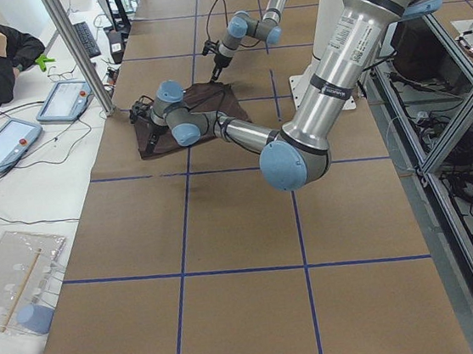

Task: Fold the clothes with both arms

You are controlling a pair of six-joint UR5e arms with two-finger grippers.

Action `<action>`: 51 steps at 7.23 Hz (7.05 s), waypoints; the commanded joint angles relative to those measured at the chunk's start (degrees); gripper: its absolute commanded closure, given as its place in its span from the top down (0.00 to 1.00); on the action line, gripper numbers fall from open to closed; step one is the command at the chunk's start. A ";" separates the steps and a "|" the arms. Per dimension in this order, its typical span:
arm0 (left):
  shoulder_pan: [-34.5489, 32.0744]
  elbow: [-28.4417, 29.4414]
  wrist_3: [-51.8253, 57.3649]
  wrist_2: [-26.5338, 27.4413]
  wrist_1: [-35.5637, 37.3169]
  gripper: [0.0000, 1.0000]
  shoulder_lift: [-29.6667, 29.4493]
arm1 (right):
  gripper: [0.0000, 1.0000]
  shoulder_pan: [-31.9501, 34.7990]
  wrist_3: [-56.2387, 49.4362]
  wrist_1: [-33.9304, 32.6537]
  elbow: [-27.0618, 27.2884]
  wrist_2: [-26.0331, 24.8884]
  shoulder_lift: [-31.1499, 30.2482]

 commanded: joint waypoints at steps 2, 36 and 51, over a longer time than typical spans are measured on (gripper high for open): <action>0.77 -1.58 -0.58 -0.10 0.06 1.00 0.35 | 0.00 -9.65 5.89 -1.51 9.51 -8.42 -7.94; 4.38 -19.07 -11.48 -5.37 0.59 1.00 15.03 | 0.74 -16.36 1.18 -10.74 16.98 -10.46 -9.70; 4.56 -19.25 -11.56 -5.72 0.41 1.00 15.12 | 1.00 -2.82 -25.47 -24.07 7.14 3.17 -0.73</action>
